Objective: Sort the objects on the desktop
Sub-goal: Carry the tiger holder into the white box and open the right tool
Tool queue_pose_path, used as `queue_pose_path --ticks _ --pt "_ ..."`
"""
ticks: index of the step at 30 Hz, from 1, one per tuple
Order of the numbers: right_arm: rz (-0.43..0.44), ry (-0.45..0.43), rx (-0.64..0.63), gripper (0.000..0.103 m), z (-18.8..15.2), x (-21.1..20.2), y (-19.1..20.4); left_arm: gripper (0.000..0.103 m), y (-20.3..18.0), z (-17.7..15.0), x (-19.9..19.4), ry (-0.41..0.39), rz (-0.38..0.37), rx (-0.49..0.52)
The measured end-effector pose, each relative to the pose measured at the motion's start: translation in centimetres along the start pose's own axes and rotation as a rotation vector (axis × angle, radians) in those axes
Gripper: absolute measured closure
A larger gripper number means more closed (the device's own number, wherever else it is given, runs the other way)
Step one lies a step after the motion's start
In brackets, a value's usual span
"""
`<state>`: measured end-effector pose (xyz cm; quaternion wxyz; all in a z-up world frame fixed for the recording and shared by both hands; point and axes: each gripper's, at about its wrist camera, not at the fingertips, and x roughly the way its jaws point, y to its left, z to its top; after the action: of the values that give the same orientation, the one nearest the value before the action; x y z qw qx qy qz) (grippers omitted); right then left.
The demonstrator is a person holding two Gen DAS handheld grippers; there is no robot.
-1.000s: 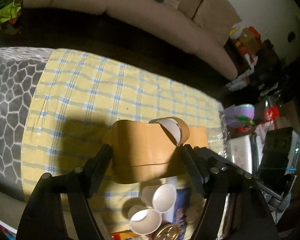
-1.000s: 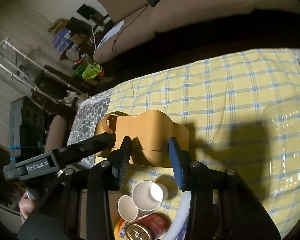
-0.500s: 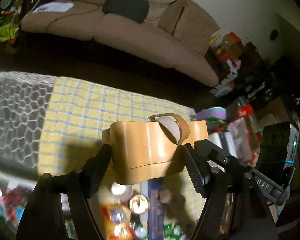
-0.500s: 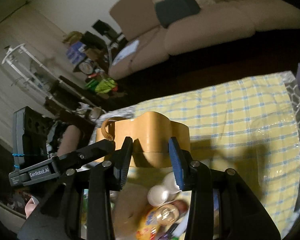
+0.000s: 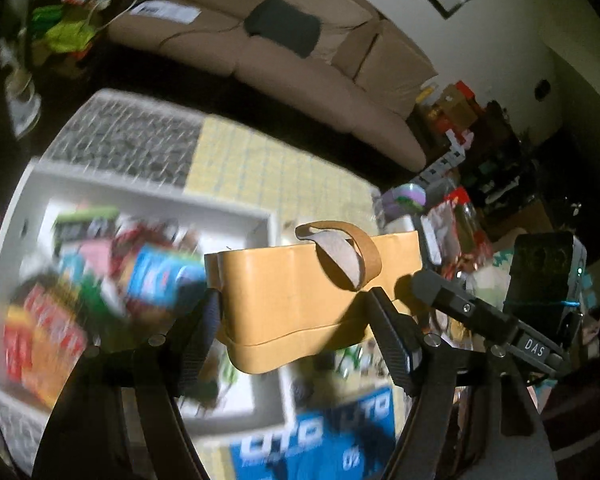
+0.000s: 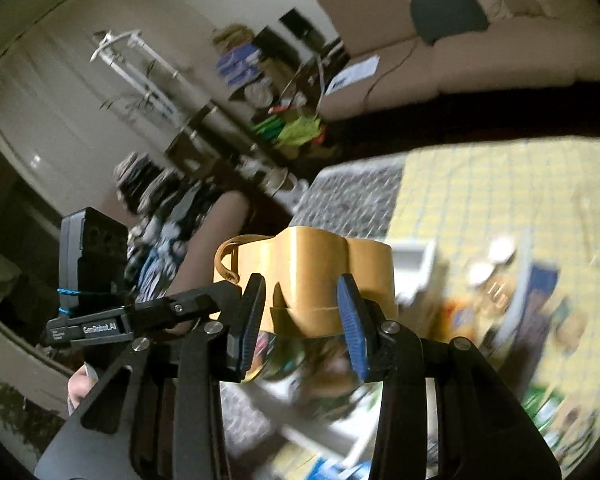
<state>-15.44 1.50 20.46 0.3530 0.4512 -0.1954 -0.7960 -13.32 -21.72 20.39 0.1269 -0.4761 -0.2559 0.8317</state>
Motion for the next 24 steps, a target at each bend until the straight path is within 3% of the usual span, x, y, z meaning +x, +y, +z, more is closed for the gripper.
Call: queue_pose_path --ticks 6,13,17,24 --pt "0.017 0.082 0.050 0.066 -5.9 3.4 0.7 0.022 5.0 -5.8 -0.4 0.067 0.015 -0.085" --pt "-0.010 0.193 0.152 0.066 -10.1 6.8 -1.3 0.023 7.3 -8.7 2.2 0.191 0.078 -0.083" --pt "-0.066 0.240 0.176 0.067 -11.0 9.1 -3.1 0.024 8.7 -8.6 5.4 0.259 0.097 -0.101" --pt "-0.114 0.213 0.207 0.067 -8.5 11.4 -6.5 0.021 9.5 -4.3 9.1 0.226 0.087 -0.134"
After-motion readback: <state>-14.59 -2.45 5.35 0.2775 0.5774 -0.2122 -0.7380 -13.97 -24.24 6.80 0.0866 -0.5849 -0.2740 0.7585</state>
